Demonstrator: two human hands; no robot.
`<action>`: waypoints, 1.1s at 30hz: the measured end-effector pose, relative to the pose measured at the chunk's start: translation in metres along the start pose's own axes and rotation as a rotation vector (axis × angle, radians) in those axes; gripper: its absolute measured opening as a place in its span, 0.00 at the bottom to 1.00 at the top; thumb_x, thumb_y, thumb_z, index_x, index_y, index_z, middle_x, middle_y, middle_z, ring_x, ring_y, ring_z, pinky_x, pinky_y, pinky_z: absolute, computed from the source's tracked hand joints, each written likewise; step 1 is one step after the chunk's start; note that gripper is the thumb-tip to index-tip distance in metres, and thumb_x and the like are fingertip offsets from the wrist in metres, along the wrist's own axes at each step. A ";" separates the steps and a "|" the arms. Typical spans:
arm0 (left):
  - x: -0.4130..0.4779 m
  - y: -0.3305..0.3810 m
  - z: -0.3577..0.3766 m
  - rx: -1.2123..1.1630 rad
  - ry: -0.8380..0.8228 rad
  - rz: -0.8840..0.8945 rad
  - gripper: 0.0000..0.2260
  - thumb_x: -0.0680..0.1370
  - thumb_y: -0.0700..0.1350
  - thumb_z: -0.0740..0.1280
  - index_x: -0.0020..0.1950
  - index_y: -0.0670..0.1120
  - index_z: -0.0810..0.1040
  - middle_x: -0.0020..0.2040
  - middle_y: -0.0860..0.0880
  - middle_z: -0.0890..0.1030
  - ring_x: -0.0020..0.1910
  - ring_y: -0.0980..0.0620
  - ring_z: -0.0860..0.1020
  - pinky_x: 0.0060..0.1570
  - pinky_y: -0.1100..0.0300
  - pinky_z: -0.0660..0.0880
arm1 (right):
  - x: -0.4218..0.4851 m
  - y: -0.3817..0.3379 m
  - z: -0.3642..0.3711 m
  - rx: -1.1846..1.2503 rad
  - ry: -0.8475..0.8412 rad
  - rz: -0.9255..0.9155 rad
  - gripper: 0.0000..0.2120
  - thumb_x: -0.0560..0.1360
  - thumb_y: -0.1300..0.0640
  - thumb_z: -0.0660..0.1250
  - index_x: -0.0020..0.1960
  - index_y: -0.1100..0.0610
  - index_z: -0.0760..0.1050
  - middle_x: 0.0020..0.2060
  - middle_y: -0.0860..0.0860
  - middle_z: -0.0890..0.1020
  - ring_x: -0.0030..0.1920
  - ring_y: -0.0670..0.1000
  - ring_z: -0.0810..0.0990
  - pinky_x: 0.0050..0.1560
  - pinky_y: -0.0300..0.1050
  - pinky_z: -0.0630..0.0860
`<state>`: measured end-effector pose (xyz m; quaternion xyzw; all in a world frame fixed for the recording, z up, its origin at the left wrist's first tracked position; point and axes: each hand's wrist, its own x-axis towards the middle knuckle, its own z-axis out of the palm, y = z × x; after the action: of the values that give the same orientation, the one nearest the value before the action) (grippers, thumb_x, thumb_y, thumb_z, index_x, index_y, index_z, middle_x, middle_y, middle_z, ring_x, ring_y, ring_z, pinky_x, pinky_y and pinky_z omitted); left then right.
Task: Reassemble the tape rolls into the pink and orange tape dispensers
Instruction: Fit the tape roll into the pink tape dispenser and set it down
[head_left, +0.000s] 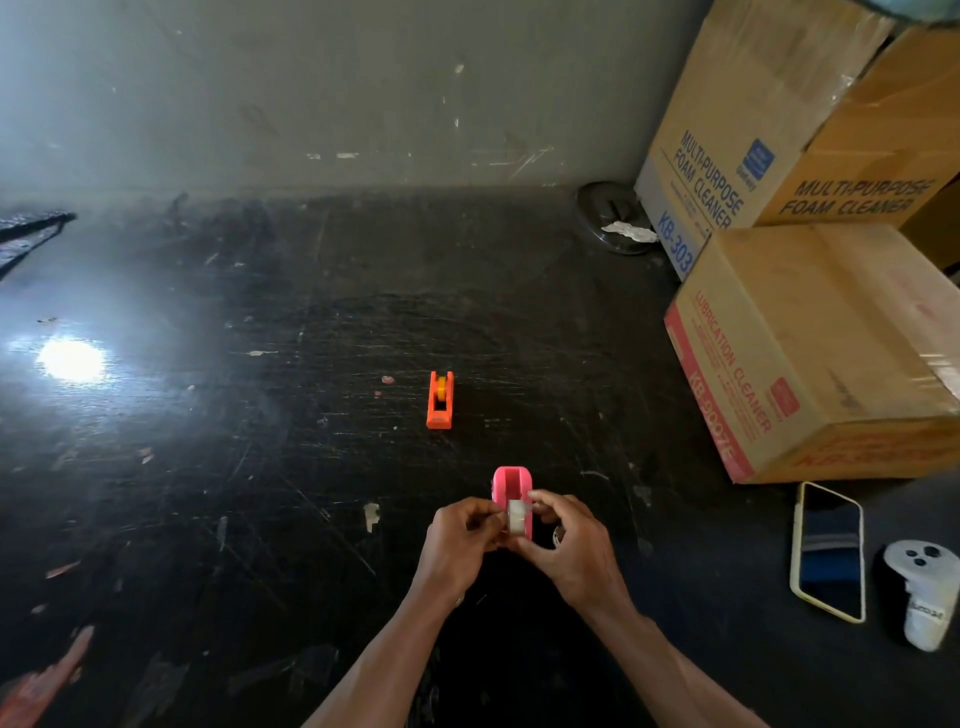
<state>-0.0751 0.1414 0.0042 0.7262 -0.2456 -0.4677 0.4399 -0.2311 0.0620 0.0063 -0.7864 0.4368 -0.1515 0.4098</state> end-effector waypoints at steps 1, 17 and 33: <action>0.001 0.001 0.000 -0.006 0.006 -0.001 0.06 0.81 0.40 0.69 0.54 0.46 0.85 0.47 0.48 0.88 0.44 0.57 0.87 0.41 0.67 0.81 | -0.001 0.001 0.001 0.037 0.009 0.035 0.29 0.70 0.47 0.80 0.68 0.49 0.76 0.59 0.42 0.80 0.57 0.42 0.79 0.58 0.39 0.78; 0.027 0.005 0.005 0.032 0.008 0.017 0.05 0.80 0.41 0.70 0.50 0.50 0.85 0.46 0.49 0.88 0.46 0.55 0.87 0.51 0.56 0.85 | 0.019 0.008 0.010 0.234 0.037 0.175 0.15 0.76 0.53 0.75 0.62 0.53 0.83 0.55 0.45 0.87 0.55 0.40 0.84 0.61 0.43 0.82; 0.046 0.005 0.015 0.312 0.138 0.033 0.05 0.81 0.41 0.69 0.52 0.48 0.84 0.46 0.52 0.85 0.44 0.58 0.84 0.43 0.67 0.79 | 0.036 0.008 0.021 0.100 -0.005 0.220 0.07 0.79 0.54 0.72 0.56 0.50 0.86 0.47 0.44 0.88 0.46 0.38 0.85 0.47 0.31 0.78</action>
<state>-0.0674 0.0972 -0.0155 0.8118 -0.2964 -0.3656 0.3455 -0.2026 0.0415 -0.0167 -0.7126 0.5115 -0.1251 0.4636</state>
